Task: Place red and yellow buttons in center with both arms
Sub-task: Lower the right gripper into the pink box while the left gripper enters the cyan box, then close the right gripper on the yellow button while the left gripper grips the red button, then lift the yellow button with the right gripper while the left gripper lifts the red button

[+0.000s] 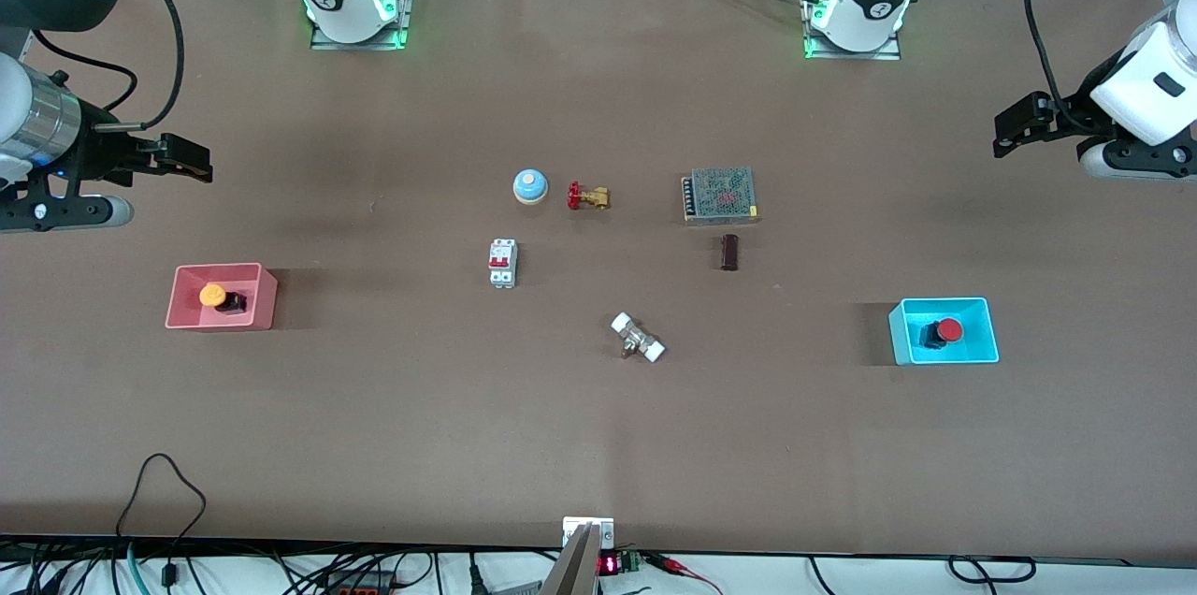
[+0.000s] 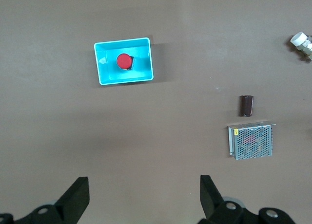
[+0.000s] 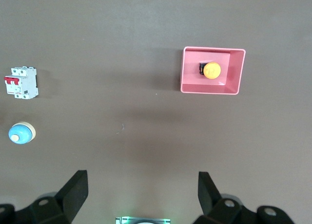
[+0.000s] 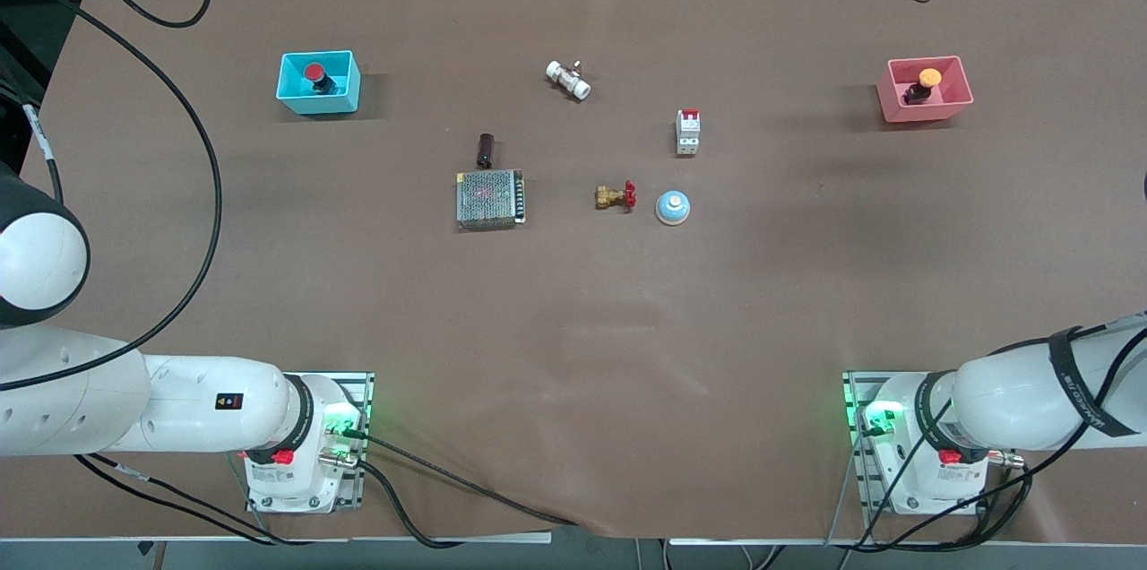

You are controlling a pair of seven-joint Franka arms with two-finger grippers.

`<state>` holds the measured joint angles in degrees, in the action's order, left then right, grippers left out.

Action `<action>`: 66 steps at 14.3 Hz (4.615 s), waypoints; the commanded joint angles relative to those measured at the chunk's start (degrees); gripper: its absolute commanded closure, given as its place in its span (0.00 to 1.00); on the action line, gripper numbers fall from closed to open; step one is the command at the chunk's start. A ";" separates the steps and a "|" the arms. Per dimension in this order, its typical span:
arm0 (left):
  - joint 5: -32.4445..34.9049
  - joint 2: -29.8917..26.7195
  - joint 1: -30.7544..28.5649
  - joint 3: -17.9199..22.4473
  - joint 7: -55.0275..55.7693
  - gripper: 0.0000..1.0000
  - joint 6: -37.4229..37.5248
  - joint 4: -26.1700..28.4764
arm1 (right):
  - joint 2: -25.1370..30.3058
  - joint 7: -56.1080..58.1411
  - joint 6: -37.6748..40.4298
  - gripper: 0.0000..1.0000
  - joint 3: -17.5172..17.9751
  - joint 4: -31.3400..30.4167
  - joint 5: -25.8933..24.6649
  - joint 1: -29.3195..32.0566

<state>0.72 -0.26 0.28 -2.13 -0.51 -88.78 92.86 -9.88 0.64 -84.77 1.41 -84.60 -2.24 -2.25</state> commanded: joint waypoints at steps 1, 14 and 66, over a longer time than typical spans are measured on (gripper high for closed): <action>-0.72 0.34 0.51 0.72 -0.46 0.00 1.50 -1.55 | -0.58 -0.47 0.93 0.00 0.17 1.72 0.13 0.31; -0.80 2.19 0.51 0.90 -0.45 0.00 1.76 -1.63 | -6.54 3.56 -5.99 0.00 0.35 -0.83 -2.59 5.67; 2.36 38.03 15.36 0.55 19.80 0.79 -39.94 -4.98 | -12.08 -14.34 -41.42 0.94 11.95 -24.21 -6.29 1.47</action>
<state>3.10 34.05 13.52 -2.42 12.90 -123.44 88.91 -18.68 -10.82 -122.22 13.70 -108.60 -7.83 0.57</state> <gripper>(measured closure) 0.648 0.595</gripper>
